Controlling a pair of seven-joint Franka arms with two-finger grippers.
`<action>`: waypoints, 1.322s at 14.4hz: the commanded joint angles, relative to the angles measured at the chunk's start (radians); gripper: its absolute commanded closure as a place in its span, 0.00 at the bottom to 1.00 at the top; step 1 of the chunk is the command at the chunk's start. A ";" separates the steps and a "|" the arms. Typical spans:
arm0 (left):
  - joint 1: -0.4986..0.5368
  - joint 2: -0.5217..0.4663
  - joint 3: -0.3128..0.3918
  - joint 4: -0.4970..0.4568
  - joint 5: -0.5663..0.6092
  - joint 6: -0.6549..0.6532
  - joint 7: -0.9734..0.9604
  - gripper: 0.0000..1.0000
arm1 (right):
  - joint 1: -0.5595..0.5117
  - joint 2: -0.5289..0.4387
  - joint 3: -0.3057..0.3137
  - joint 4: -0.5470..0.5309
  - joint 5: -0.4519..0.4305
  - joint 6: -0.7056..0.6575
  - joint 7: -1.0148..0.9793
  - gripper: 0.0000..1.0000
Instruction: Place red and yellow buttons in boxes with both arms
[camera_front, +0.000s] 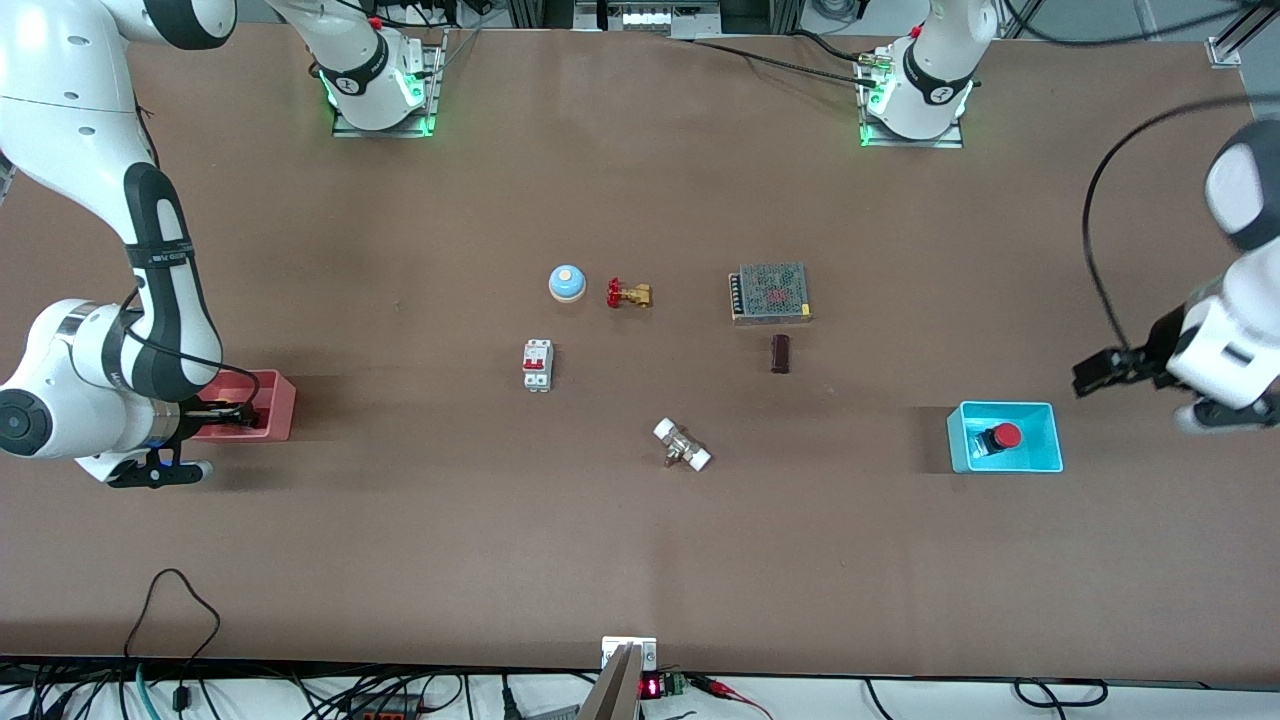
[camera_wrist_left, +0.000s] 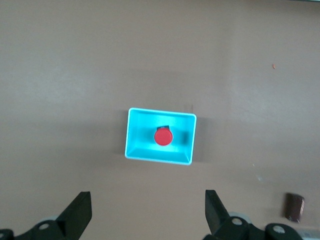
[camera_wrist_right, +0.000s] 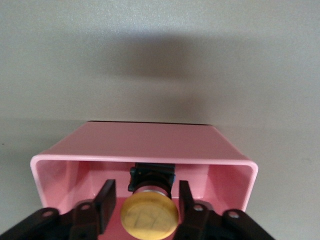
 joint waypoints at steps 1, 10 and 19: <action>0.011 -0.096 -0.019 -0.031 0.001 -0.089 0.055 0.00 | -0.010 -0.016 0.018 0.004 0.005 -0.011 -0.007 0.00; 0.011 -0.242 -0.019 -0.031 -0.051 -0.204 0.061 0.00 | -0.004 -0.235 0.021 0.063 0.108 -0.261 -0.005 0.00; 0.008 -0.251 -0.019 -0.035 -0.053 -0.209 0.058 0.00 | 0.051 -0.519 0.023 0.070 0.096 -0.451 0.094 0.00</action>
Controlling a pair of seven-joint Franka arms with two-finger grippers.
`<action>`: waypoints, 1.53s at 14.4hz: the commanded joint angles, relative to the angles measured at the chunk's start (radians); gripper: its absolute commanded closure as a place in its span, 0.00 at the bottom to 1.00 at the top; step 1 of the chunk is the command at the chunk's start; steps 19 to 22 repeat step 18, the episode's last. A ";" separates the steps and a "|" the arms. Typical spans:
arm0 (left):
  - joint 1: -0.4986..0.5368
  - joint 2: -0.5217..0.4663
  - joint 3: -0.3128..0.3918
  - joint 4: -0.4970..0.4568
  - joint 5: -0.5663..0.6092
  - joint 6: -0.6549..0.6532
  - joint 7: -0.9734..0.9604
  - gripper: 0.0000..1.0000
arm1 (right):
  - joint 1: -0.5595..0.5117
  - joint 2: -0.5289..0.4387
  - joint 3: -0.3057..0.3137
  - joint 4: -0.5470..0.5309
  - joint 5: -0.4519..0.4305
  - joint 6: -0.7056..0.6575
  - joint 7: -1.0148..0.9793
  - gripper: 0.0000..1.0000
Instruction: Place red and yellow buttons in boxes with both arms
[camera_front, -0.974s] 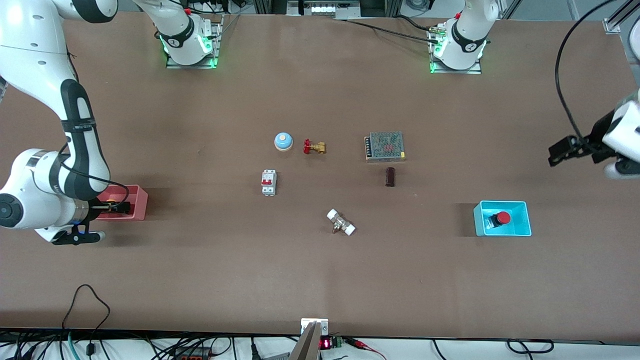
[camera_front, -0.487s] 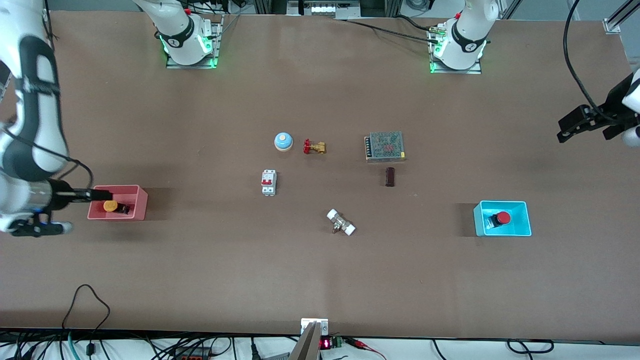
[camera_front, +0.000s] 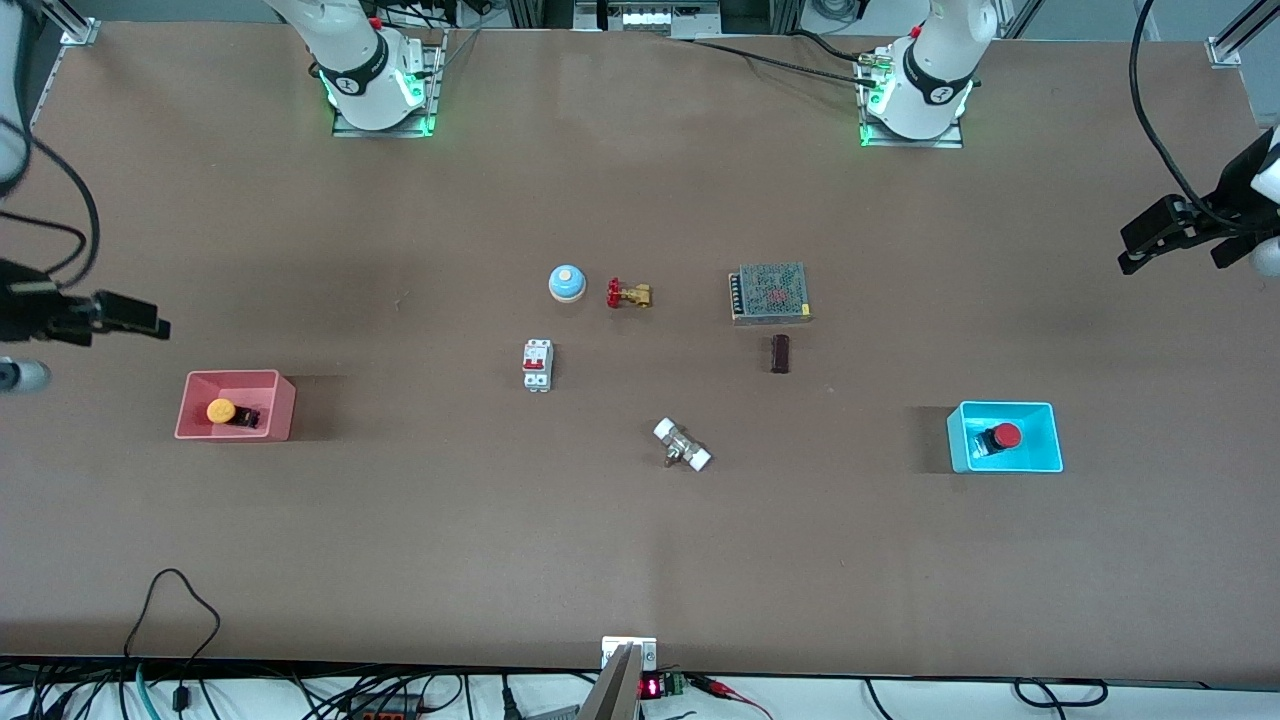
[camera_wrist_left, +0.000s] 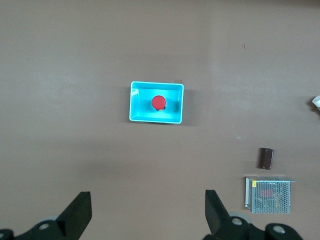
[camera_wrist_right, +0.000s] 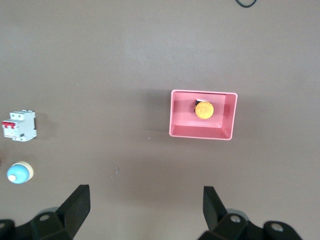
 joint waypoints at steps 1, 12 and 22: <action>0.008 -0.023 -0.005 -0.020 -0.016 -0.002 0.024 0.00 | 0.001 -0.062 0.000 -0.024 -0.004 -0.077 0.105 0.00; 0.010 -0.023 -0.005 -0.020 -0.017 -0.002 0.025 0.00 | 0.170 -0.301 -0.132 -0.302 -0.067 0.022 0.120 0.00; 0.010 -0.023 -0.004 -0.020 -0.016 -0.001 0.024 0.00 | 0.171 -0.309 -0.130 -0.304 -0.086 0.009 0.118 0.00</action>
